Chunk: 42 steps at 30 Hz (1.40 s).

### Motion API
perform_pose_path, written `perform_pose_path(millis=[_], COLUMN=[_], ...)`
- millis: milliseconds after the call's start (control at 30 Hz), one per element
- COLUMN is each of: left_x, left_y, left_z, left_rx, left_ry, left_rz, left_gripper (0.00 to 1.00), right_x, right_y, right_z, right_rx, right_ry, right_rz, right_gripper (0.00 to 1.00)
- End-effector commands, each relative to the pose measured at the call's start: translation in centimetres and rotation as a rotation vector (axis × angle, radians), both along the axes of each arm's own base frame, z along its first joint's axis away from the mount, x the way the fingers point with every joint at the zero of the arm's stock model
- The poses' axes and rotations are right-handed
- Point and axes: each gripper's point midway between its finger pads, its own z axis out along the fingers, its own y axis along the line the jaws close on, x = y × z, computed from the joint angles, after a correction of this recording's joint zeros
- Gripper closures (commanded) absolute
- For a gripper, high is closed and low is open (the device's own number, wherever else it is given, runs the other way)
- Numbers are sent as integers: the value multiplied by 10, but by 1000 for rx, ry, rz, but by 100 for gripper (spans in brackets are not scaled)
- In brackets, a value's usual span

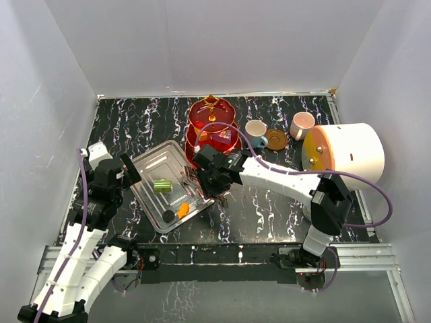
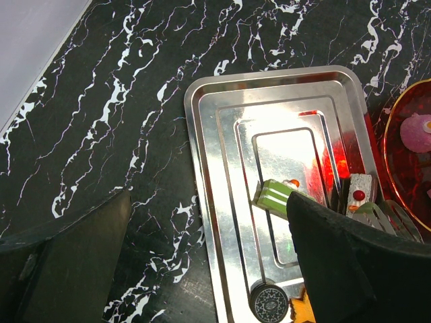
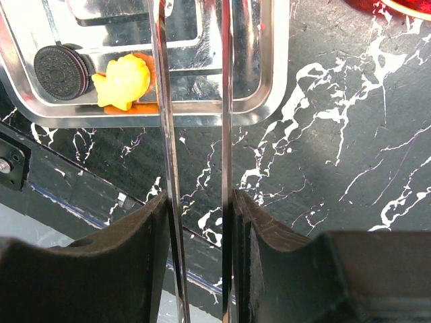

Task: Serve the afternoon tea
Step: Pick up the desert from the tray.

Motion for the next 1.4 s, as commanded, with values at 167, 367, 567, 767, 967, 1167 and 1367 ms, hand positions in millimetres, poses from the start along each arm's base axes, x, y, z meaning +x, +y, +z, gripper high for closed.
perform_pose_path(millis=[167, 367, 567, 767, 967, 1167, 1367], left_x=[2, 2, 2, 2, 2, 2, 3], left_y=[2, 2, 2, 1, 1, 1, 0], left_z=[12, 12, 12, 13, 13, 13, 12], left_rx=[5, 5, 5, 3, 3, 3, 2], left_ry=[-35, -35, -34, -37, -38, -37, -36], left_rz=[7, 7, 5, 5, 4, 1, -4], left_gripper=[1, 1, 1, 1, 1, 1, 1], right_x=[16, 13, -1, -12, -26, -35, -24], right_y=[2, -3, 2, 3, 0, -7, -11], right_z=[20, 25, 25, 36, 36, 21, 30], right_rx=[1, 28, 130, 236, 279, 275, 263], right_ry=[-81, -79, -12, 30, 68, 120, 81], right_rz=[-7, -9, 20, 23, 49, 69, 31], right_gripper=[69, 73, 77, 79, 79, 76, 68])
